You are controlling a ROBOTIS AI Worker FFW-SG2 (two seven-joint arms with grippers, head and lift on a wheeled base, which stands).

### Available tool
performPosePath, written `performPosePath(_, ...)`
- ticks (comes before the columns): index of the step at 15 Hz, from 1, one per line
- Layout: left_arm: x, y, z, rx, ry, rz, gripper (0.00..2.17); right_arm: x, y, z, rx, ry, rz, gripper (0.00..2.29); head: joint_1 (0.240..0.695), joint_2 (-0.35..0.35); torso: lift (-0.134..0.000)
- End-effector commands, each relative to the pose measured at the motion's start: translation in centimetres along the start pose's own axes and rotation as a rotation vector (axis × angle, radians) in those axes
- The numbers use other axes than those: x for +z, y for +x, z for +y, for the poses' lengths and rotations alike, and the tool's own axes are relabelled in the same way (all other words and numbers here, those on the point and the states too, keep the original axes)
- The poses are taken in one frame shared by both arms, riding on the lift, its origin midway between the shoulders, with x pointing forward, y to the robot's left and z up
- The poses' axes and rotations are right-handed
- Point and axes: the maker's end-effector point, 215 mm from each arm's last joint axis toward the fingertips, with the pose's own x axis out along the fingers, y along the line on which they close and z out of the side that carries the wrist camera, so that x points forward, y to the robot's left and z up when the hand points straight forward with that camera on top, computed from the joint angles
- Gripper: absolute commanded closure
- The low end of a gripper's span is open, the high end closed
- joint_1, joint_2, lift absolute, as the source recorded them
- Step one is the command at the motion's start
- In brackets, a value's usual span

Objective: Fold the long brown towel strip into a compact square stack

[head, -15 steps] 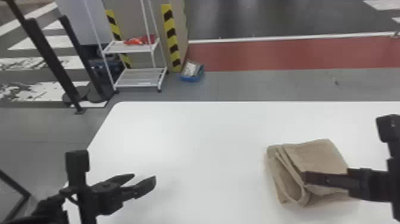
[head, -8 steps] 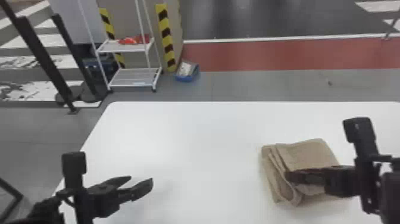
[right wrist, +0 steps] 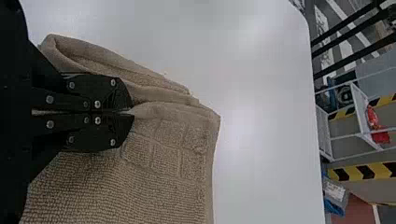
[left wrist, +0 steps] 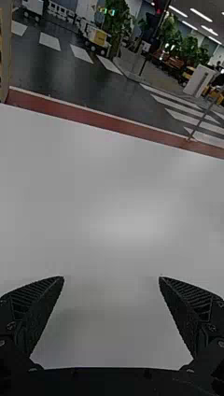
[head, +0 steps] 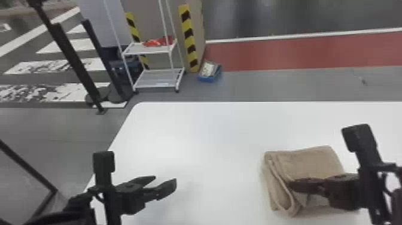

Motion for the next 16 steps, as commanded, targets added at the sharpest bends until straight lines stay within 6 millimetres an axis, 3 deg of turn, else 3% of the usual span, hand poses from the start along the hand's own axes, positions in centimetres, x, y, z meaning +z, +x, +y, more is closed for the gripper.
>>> performPosePath(1, -0.3, 0.0, 0.3, 0.003, -0.003, 0.005, 0.14, 0.9, -2.2, 0.6, 0.011, 0.036, -0.039, 1.15, 0.695, 0.248, -0.124)
performPosePath(4, -0.2, 0.2, 0.1, -0.003, -0.003, 0.002, 0.14, -1.1, -4.9, 1.5, 0.054, 0.173, -0.017, 1.14, 0.695, 0.249, -0.124)
performPosePath(6, 0.0, 0.2, 0.2, -0.001, 0.0, 0.0, 0.15, -1.4, -6.7, 2.0, 0.092, 0.204, -0.042, 1.12, 0.695, 0.247, -0.124)
performPosePath(7, 0.4, 0.4, 0.2, -0.001, 0.002, -0.006, 0.15, -2.1, -7.1, 1.6, 0.079, 0.216, -0.042, 0.99, 0.695, 0.247, -0.124)
performPosePath(12, 0.3, 1.2, -1.4, -0.03, 0.01, 0.002, 0.15, -1.3, -3.8, 0.3, 0.0, 0.077, -0.05, 0.99, 0.695, 0.204, -0.124)
performPosePath(16, 0.3, 0.6, -0.3, -0.014, 0.004, -0.002, 0.15, 2.0, -3.2, 2.1, 0.059, 0.01, -0.151, 1.0, 0.695, 0.213, -0.124)
